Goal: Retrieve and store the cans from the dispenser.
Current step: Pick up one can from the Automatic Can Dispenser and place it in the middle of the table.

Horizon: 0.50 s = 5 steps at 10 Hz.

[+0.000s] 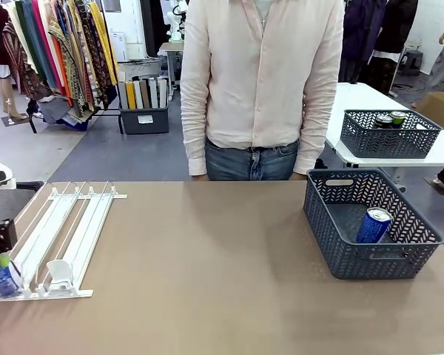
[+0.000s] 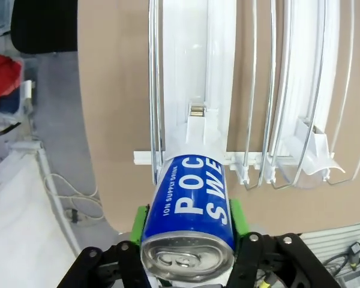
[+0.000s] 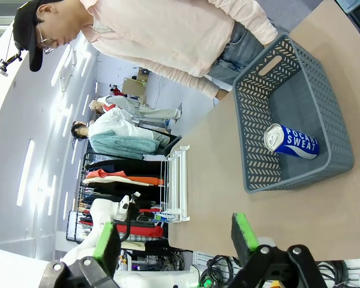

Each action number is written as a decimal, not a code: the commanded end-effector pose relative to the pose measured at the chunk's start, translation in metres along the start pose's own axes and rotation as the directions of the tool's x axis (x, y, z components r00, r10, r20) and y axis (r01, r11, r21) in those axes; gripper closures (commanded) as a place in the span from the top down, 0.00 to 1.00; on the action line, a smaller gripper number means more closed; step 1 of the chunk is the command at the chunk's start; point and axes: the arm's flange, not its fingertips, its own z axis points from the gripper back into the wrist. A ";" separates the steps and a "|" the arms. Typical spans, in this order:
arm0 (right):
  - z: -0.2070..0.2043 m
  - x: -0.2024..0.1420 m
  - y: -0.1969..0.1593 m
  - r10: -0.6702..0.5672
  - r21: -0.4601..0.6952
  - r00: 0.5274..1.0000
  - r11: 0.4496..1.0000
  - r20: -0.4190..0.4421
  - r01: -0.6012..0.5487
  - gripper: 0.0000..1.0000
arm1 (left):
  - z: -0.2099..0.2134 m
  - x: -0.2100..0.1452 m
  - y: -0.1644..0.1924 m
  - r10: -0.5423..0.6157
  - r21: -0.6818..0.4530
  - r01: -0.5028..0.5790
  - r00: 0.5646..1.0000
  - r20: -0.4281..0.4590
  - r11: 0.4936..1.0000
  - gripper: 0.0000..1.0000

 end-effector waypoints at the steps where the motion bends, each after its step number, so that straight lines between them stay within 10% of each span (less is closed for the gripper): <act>1: 0.000 0.003 0.003 0.024 0.031 1.000 0.999 0.014 -0.025 1.00 | -0.002 -0.004 0.001 0.023 0.039 -0.023 1.000 0.003 0.999 0.00; 5: 0.000 0.003 0.003 0.024 0.031 1.000 0.999 0.014 -0.025 1.00 | -0.005 -0.002 0.001 0.020 0.004 -0.020 1.000 0.023 1.000 0.00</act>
